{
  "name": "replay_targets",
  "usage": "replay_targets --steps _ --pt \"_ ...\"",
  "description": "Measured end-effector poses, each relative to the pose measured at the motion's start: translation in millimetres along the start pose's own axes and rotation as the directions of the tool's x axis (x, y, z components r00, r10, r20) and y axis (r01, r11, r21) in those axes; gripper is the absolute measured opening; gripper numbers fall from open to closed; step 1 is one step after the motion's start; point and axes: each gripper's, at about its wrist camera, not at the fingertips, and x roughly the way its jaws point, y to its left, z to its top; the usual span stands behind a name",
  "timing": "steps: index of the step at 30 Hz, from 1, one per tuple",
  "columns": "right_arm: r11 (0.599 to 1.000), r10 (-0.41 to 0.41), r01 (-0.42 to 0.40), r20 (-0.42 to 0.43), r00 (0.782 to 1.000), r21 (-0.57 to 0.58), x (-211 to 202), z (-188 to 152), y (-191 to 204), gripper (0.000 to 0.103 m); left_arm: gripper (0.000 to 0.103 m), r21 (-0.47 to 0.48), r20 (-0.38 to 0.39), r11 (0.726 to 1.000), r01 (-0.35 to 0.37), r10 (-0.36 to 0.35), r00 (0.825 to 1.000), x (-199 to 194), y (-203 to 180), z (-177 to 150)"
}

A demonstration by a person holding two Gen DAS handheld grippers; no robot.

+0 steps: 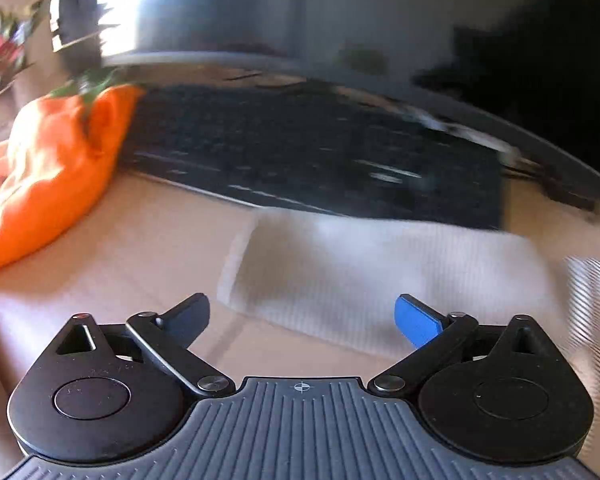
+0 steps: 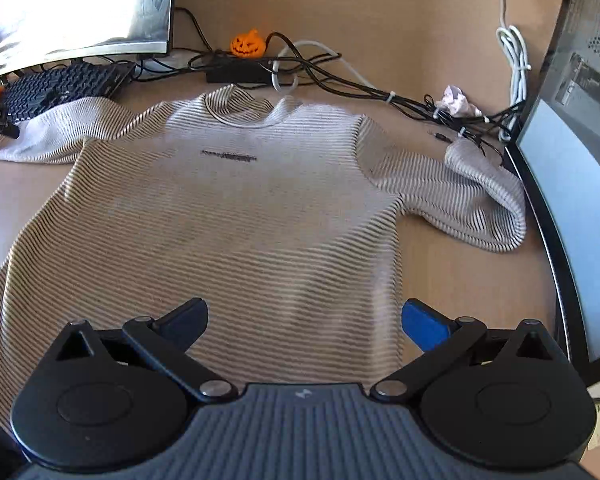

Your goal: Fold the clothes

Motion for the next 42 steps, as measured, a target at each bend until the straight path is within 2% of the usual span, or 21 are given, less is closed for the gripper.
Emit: replay_targets --steps 4,7,10,12,13,14,15,18,23,26,31,33,34,35,36,37,38,39,40,42 --pt "1.000 0.002 -0.002 0.002 1.000 -0.032 2 6 11 0.103 0.098 0.006 0.000 0.999 -0.036 0.036 0.999 23 8 4" --pt "0.999 0.007 -0.007 -0.006 1.000 -0.046 3 8 19 0.103 0.077 0.028 0.014 0.999 -0.033 0.033 0.999 31 5 1" --pt "0.999 0.008 -0.009 -0.015 1.000 -0.045 4 8 24 0.103 0.076 0.030 0.045 0.999 -0.029 0.027 0.999 34 3 -1" --pt "0.999 0.009 -0.009 -0.014 1.000 -0.046 3 8 27 0.103 0.055 0.049 0.067 0.999 -0.020 0.016 0.998 33 0 -2" --pt "0.999 0.009 -0.009 -0.013 1.000 -0.045 2 7 27 0.103 0.037 0.064 0.077 0.998 -0.020 0.015 0.997 30 -3 -2" --pt "0.999 0.008 -0.009 -0.008 1.000 -0.044 2 7 27 0.103 0.007 0.073 0.084 0.997 -0.013 0.007 0.996 25 -5 -1" --pt "0.999 0.008 -0.008 -0.002 1.000 -0.042 1 7 26 0.103 0.006 0.080 0.089 0.997 -0.002 -0.005 0.996 19 -7 0" --pt "1.000 0.005 -0.004 0.020 1.000 -0.025 -1 9 21 0.103 0.006 0.109 0.122 0.990 0.089 -0.102 0.987 -13 -20 6" --pt "1.000 -0.007 0.006 0.060 0.998 0.025 -1 13 4 0.103 0.006 0.240 0.173 0.946 0.216 -0.261 0.950 -74 -72 6" --pt "0.999 -0.010 0.005 0.091 0.996 0.052 -3 16 -9 0.103 0.006 0.329 0.168 0.893 0.308 -0.376 0.911 -106 -116 -1" --pt "0.994 -0.029 0.017 0.118 0.993 0.105 -6 16 -34 0.103 0.007 0.402 0.035 0.769 0.497 -0.555 0.831 -123 -197 -21" --pt "0.992 -0.041 0.025 0.120 0.992 0.127 -8 15 -44 0.103 0.020 0.422 -0.014 0.716 0.556 -0.608 0.794 -129 -214 -32" --pt "0.990 -0.050 0.033 0.121 0.991 0.137 -9 14 -49 0.103 0.042 0.431 -0.037 0.689 0.583 -0.632 0.774 -133 -221 -38" --pt "0.989 -0.056 0.038 0.125 0.991 0.142 -10 14 -53 0.103 0.059 0.439 -0.061 0.660 0.610 -0.655 0.753 -136 -228 -44" --pt "0.988 -0.063 0.043 0.130 0.990 0.145 -11 14 -57 0.103 0.061 0.445 -0.085 0.630 0.636 -0.677 0.731 -140 -235 -50" --pt "0.989 -0.064 0.046 0.130 0.989 0.142 -10 15 -59 0.103 0.064 0.454 -0.086 0.624 0.636 -0.679 0.729 -143 -235 -55" --pt "0.989 -0.065 0.047 0.130 0.989 0.138 -9 16 -60 0.103 0.072 0.464 -0.075 0.631 0.622 -0.671 0.737 -147 -230 -58" --pt "0.990 -0.066 0.049 0.129 0.989 0.135 -7 17 -61 0.103 0.077 0.470 -0.044 0.658 0.589 -0.649 0.759 -149 -221 -60" --pt "0.990 -0.067 0.050 0.129 0.989 0.131 -6 18 -62 0.103 0.085 0.471 0.005 0.701 0.536 -0.609 0.793 -149 -208 -62" --pt "0.991 -0.058 0.042 0.120 0.991 0.130 -1 19 -60 0.103 0.091 0.470 0.115 0.788 0.397 -0.501 0.858 -141 -183 -67"
